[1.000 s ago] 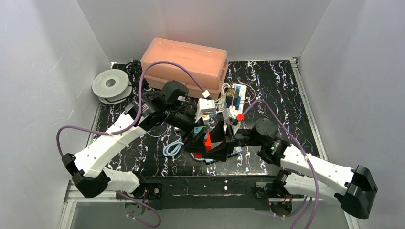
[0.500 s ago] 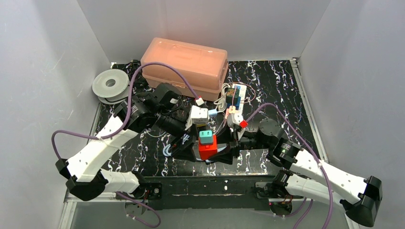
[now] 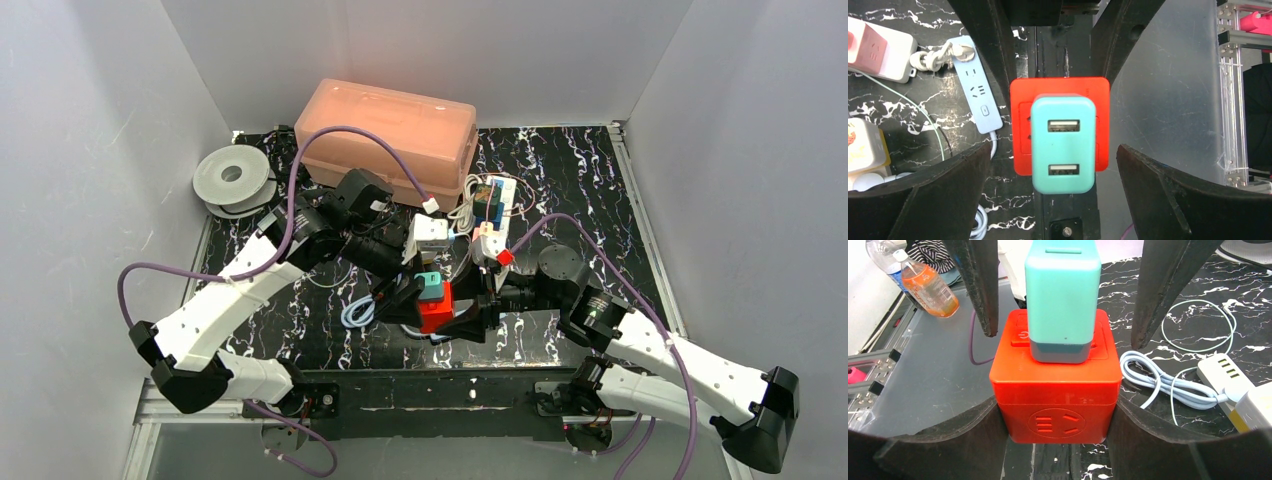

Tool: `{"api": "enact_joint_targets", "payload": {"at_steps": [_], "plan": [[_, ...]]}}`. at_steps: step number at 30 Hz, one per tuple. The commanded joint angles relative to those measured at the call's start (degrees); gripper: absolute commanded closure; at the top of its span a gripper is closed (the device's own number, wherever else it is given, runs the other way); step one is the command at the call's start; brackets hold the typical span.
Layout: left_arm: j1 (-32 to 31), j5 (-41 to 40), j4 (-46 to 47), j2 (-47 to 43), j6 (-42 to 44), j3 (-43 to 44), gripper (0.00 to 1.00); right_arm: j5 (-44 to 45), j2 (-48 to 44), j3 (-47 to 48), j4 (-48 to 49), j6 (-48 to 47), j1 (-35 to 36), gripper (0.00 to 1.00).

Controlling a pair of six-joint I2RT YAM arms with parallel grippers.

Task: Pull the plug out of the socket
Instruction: Remove the plug from the socket.

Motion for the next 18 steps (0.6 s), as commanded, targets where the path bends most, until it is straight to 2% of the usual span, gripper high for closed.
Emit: {"api": "enact_joint_targets", "payload": {"at_steps": [1,5,9,11,15,18], "plan": [[-0.2,3.9,-0.8,-0.9,0.2,-1.0,0.02,1.1,-1.4,3.1,3.7,-1.0,0.3,0.99],[-0.5,4.7,-0.8,-0.5,-0.1,-0.9,0.03,1.1,-0.8,3.6,3.9,-0.7,0.3,0.99],[-0.9,7.1,-1.4,0.6,-0.7,0.2,0.16,1.2,0.4,4.3,4.5,0.4,0.3,0.99],[-1.3,7.2,-2.0,0.9,-0.3,0.7,0.28,0.8,1.1,4.6,5.3,1.0,0.3,0.99],[-1.5,5.8,-2.5,1.1,1.0,0.7,0.61,0.7,1.9,4.8,7.6,2.1,0.3,0.99],[-1.5,5.2,-3.2,1.0,1.6,0.8,0.64,0.4,2.6,5.4,8.0,2.4,0.3,0.99]]}}
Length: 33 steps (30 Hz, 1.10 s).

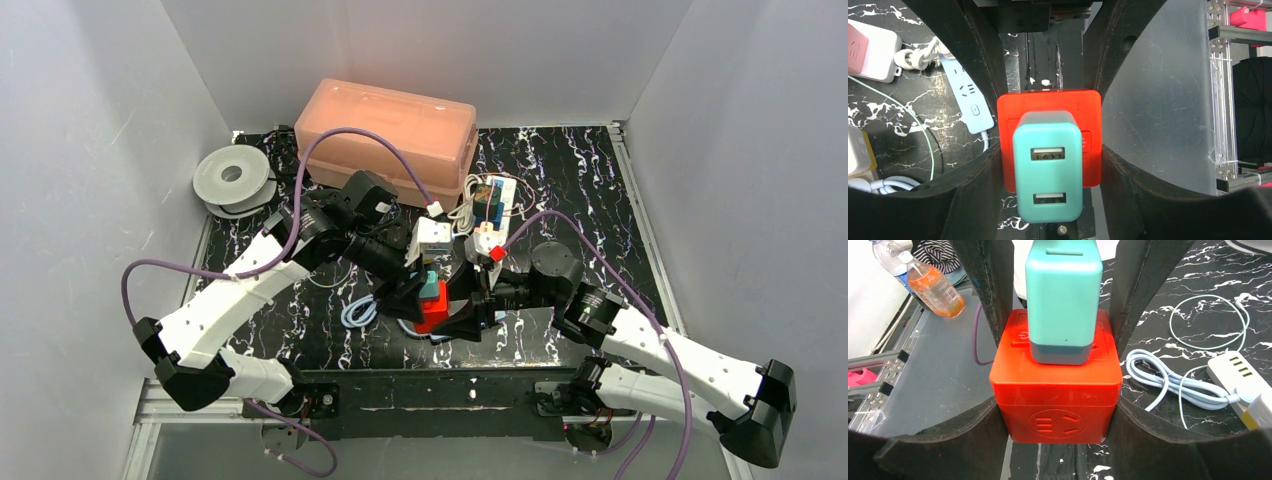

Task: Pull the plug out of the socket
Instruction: Remove the plug from the socket.

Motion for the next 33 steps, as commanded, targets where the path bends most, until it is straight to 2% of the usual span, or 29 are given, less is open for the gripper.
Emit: {"api": "enact_joint_targets", "payload": {"at_steps": [1,2,3,5,6,8,12,17,22,33], "plan": [[-0.9,3.6,-3.7,0.2,2.0,1.1,0.65,0.2,0.5,4.3,7.5,1.0,0.0,0.99],[-0.9,3.3,-3.7,0.0,2.2,1.1,0.66,0.2,0.4,4.3,7.5,1.1,0.0,0.99],[-0.9,3.1,-3.7,-0.1,2.3,1.0,0.69,0.3,0.3,4.1,7.4,1.4,0.0,0.87],[-1.0,2.7,-3.7,-0.2,2.3,1.2,0.73,1.5,-0.6,3.4,6.9,2.5,0.0,0.48],[-1.0,2.8,-3.7,-0.2,2.3,1.3,0.75,2.3,-1.2,2.8,7.1,3.2,0.0,0.32],[-0.9,3.6,-3.5,-0.3,1.8,1.9,0.78,2.6,-2.5,0.8,9.8,3.8,0.0,0.26],[-0.9,5.7,-1.3,0.3,-1.8,4.0,0.8,0.8,-1.0,-0.8,17.4,5.5,0.0,0.2],[-0.9,5.1,-0.3,0.8,-3.5,5.4,0.85,-3.4,4.7,2.2,19.9,8.3,0.0,0.17],[-0.9,4.6,-0.2,-0.1,-3.2,5.1,0.87,-0.1,3.0,-3.1,26.4,10.8,0.0,0.15],[-0.9,4.0,-0.2,-0.7,-2.7,5.0,0.88,-3.1,5.0,-4.5,29.2,13.2,0.0,0.13]]}}
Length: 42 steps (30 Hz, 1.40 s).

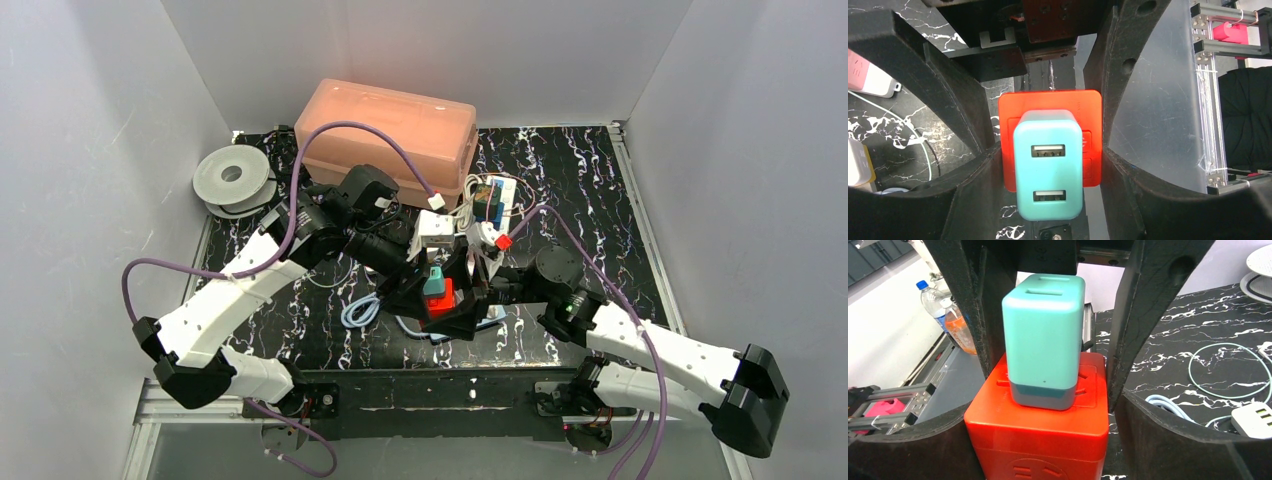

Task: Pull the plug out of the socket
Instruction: Remove the plug from the socket.

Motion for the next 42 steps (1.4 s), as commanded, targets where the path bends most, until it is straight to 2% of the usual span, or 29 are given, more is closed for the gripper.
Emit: {"api": "enact_joint_targets", "payload": {"at_steps": [1,11,13,21,24,25,28,29,30,32,33,42], "plan": [[-0.2,2.8,-0.7,-1.7,0.6,1.3,0.88,-0.7,-0.3,-1.1,5.5,1.6,0.0,0.13],[-0.1,1.9,-1.1,-2.1,1.9,0.1,0.88,0.5,-4.0,0.2,-3.1,-3.6,0.0,0.11],[-0.1,1.9,-1.1,-2.2,1.7,0.1,0.88,1.1,-4.1,0.4,-3.7,-4.1,0.0,0.15],[-0.1,2.4,-0.4,-1.9,0.4,0.2,0.88,-0.2,0.1,3.4,1.0,-2.4,0.1,0.6],[-0.1,2.7,0.2,-1.6,-0.2,0.2,0.87,-2.8,4.1,6.9,1.3,-0.8,0.1,0.93],[-0.1,2.8,0.3,-1.6,-0.4,0.3,0.87,-3.5,5.2,7.6,1.2,-0.3,0.2,0.99],[-0.2,2.8,0.3,-1.9,-0.5,0.4,0.85,-3.7,5.6,6.6,3.3,1.1,0.2,0.99],[-0.2,2.7,0.2,-2.0,-0.5,0.3,0.82,-3.1,4.8,5.3,4.4,1.3,0.3,0.99],[-0.1,2.5,0.0,-2.2,-0.6,0.1,0.65,-2.5,3.7,4.2,5.0,1.2,0.3,0.99],[-0.1,1.6,-0.1,-2.8,-1.2,-0.3,0.08,-1.0,1.0,2.9,3.1,-0.5,0.4,0.99],[-0.1,1.2,-0.1,-3.3,-1.1,-0.5,0.02,-0.2,-0.4,2.8,0.5,-2.5,0.4,0.99],[-0.1,3.9,-4.0,-6.0,3.0,1.0,0.02,5.6,-6.8,8.5,-27.4,-17.1,1.4,0.99]]}}
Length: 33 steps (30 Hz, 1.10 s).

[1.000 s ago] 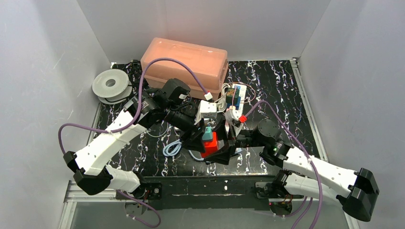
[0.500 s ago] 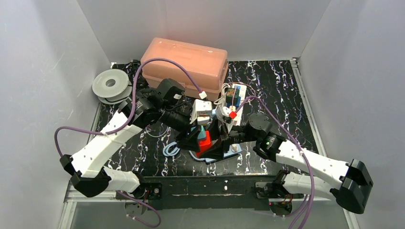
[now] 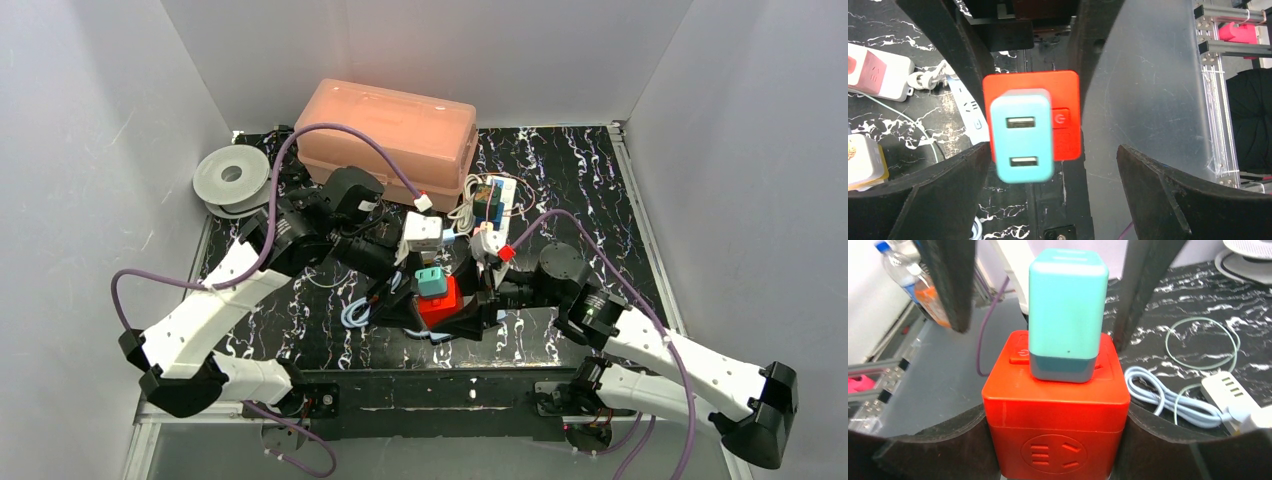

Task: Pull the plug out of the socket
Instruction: Remove the plug from the socket.

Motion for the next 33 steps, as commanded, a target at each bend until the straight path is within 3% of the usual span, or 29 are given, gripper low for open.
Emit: {"api": "enact_joint_targets", "payload": {"at_steps": [1,5,13,28,33], "plan": [[-0.1,5.4,-4.5,-3.1,2.6,1.6,0.02,5.7,-1.5,6.9,-15.4,-10.0,1.5,0.99],[-0.1,6.0,-7.4,-3.0,3.8,3.7,0.02,12.5,-0.7,11.4,-26.3,-18.2,4.6,0.99],[-0.1,5.0,-6.8,-3.7,5.7,2.0,0.02,22.6,1.6,16.8,-35.1,-27.4,11.1,0.99],[-0.5,-2.4,8.4,-6.5,6.2,-8.8,0.02,24.8,3.6,18.7,-31.7,-27.5,14.7,0.99],[-0.7,-1.1,8.6,-5.9,6.0,-8.9,0.1,24.3,4.7,18.6,-30.2,-27.0,14.8,0.99]]}}
